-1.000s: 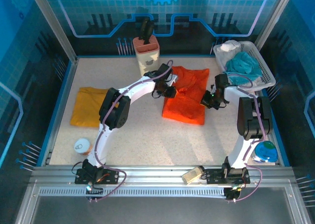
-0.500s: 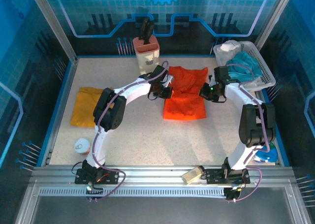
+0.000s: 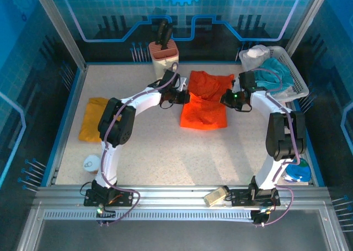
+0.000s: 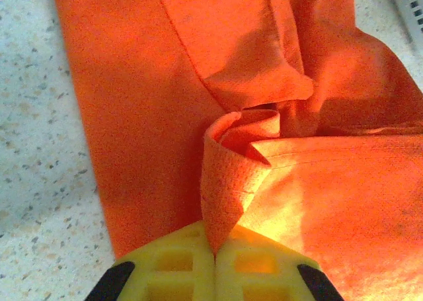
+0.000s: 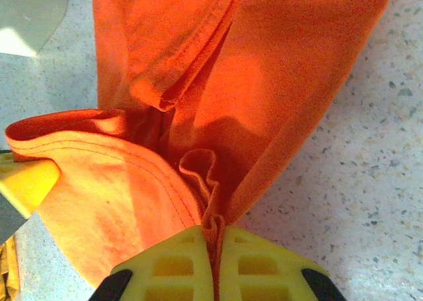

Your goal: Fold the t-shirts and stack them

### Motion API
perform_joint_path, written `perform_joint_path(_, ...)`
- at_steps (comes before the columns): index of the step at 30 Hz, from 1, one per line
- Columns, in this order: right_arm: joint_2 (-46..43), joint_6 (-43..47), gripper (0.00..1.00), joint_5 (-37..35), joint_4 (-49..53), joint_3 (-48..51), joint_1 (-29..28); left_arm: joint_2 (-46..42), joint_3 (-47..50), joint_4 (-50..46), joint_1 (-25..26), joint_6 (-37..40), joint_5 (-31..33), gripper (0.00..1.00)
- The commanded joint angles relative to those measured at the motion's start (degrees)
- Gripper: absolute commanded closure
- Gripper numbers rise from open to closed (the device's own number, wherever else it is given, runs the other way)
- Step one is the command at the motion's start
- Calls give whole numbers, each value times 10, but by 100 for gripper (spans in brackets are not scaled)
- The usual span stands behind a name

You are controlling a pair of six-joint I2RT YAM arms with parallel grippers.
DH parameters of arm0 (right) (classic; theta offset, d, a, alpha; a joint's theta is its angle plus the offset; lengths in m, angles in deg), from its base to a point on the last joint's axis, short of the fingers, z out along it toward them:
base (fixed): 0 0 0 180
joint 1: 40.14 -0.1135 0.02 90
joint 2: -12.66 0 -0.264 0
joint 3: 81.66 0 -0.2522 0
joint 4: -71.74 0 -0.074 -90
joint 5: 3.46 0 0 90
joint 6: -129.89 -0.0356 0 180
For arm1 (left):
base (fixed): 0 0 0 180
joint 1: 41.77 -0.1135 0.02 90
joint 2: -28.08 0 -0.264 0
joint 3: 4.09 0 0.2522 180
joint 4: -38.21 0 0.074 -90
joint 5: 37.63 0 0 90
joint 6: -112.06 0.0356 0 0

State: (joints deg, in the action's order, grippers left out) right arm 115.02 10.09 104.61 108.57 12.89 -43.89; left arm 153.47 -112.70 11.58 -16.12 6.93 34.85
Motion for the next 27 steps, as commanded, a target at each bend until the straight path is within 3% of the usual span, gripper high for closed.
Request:
perform_joint_path(1, 0, -3, 100, 20, -17, -9, -3, -24, 25, 33, -5, -7, -29, 100)
perform_joint_path(8, -14, -1, 100, 6, -20, 13, -2, -49, 68, 73, -6, -8, -36, 100)
perform_joint_path(16, 44, -3, 99, 11, -16, -29, 7, 13, 9, 60, -18, -25, -53, 98)
perform_joint_path(18, 59, -8, 89, 4, -11, -36, 8, 26, -2, 54, -21, -29, -54, 91)
perform_joint_path(19, 65, -9, 79, 4, -11, -37, 8, 33, -7, 49, -22, -33, -53, 83)
perform_joint_path(22, 72, -17, 62, -2, -6, -35, 8, 48, -18, 36, -26, -39, -53, 79)
perform_joint_path(27, 69, -18, 54, -15, 0, -32, 12, 59, -21, 33, -30, -41, -54, 72)
